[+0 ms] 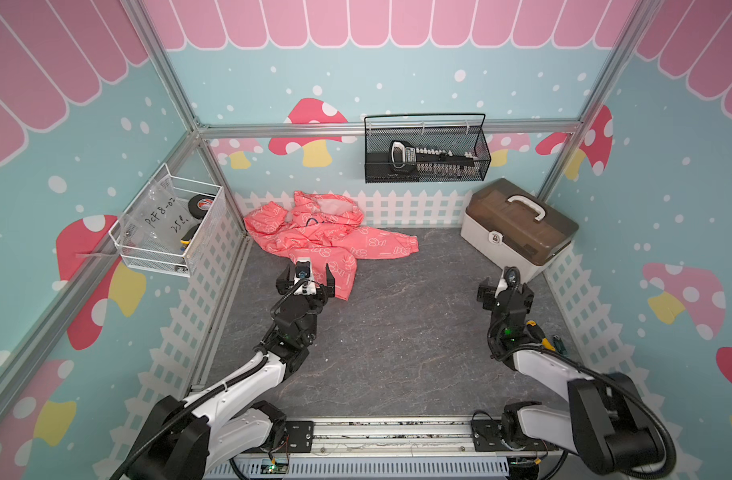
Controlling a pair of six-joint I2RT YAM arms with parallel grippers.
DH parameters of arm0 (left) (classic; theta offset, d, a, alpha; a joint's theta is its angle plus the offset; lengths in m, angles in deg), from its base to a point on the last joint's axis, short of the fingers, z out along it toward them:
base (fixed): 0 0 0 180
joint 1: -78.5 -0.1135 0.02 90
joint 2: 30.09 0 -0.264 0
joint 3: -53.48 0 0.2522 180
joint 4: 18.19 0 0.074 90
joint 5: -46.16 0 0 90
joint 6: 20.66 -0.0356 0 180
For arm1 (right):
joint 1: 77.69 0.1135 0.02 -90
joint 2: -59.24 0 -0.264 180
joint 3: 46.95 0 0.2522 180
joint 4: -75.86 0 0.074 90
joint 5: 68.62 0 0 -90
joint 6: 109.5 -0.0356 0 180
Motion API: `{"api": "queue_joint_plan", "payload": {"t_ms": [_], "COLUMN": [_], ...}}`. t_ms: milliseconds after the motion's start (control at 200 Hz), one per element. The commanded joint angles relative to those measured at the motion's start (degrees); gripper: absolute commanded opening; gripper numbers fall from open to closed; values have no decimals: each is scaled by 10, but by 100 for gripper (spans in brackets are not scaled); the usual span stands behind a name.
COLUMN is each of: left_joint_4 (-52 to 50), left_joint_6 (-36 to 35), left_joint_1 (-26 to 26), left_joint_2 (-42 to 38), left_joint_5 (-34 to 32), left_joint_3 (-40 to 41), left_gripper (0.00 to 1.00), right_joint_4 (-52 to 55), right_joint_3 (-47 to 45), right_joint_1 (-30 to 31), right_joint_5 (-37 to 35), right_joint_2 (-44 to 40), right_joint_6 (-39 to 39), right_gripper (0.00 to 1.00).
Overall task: Unzip the jacket
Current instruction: Move the jacket to the center of the board.
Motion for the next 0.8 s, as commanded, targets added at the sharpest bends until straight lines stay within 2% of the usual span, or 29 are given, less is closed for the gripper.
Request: {"api": "queue_joint_plan", "payload": {"t_ms": [0, 145, 220, 265, 360, 570, 680, 796], "left_joint_4": [-165, -448, -532, -576, -665, -767, -777, -792], "left_joint_6": [58, 245, 301, 326, 373, 429, 432, 434], "left_joint_1": [19, 22, 22, 22, 22, 22, 22, 22], "left_joint_2": [-11, -76, -132, -170, -247, -361, -392, -396], "left_joint_5": [-91, -143, -133, -127, -114, -17, 43, 62], "left_joint_3": [-50, -138, -140, -139, -138, -136, -130, -132], "left_gripper": [100, 100, 100, 100, 100, 100, 100, 100], "right_joint_4": [98, 232, 221, 215, 203, 160, 142, 142], "right_joint_3": [64, 169, 191, 205, 249, 345, 390, 465], "right_joint_1": [-11, -9, 4, 25, 87, 183, 224, 256], "right_joint_5": [142, 284, 368, 388, 416, 464, 477, 499], "right_joint_2": [-59, -8, 50, 86, 178, 369, 451, 537], "right_joint_6": [-102, -222, -291, -318, -325, -384, -409, -429], "right_gripper": [99, 97, 95, 95, 96, 94, 92, 91]}}
